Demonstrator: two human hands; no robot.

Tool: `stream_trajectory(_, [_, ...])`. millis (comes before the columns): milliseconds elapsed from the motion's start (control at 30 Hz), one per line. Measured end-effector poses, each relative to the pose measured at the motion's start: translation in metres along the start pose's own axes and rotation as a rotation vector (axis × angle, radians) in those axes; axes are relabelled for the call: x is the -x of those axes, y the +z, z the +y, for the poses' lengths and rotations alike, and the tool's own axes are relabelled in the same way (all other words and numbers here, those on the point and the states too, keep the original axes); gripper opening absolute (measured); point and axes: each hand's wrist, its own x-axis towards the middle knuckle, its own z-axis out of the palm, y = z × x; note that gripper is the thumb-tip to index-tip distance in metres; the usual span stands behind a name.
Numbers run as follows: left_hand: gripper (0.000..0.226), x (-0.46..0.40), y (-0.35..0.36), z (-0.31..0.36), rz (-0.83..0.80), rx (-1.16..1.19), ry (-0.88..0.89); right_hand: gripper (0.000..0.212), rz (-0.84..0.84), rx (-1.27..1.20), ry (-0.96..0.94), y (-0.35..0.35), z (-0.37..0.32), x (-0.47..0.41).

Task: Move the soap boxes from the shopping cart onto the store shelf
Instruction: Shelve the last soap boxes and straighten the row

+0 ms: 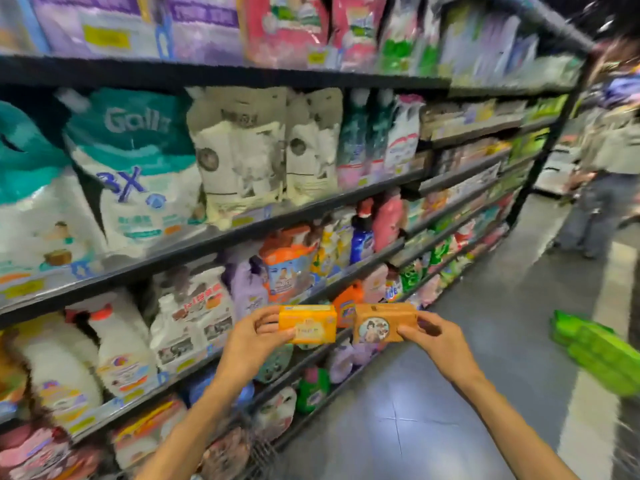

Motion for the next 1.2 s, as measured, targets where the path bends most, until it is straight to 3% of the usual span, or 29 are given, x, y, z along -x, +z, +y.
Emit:
stream_trajectory(300, [0.046,-0.112,0.250,0.111,-0.205,0.024,0.194,0.036,0.274,-0.029,-0.039,-0.245,0.019,-0.081])
stream_trajectory(400, [0.060,-0.137,0.327,0.135,-0.247,0.046,0.220,0.033,0.355,-0.024,-0.032,-0.312,0.022,-0.103])
stream_trajectory(533, [0.059,-0.172,0.414,0.165,-0.284,0.050,0.263,0.035,0.420,-0.034,-0.032,-0.385,0.037,-0.138])
stream_trajectory(733, [0.039,-0.249,0.519,0.192,-0.332,0.085,0.318,0.043,0.505,-0.035,-0.005,-0.461,0.069,-0.215])
stream_trajectory(967, [0.037,-0.366,0.617,0.217,-0.400,0.097,0.374,0.047,0.549,-0.010,0.024,-0.525,0.107,-0.351])
stream_trajectory(1200, [0.037,-0.492,0.681,0.244,-0.331,0.035,0.407,0.052,0.500,-0.023,0.027,-0.568,0.120,-0.514])
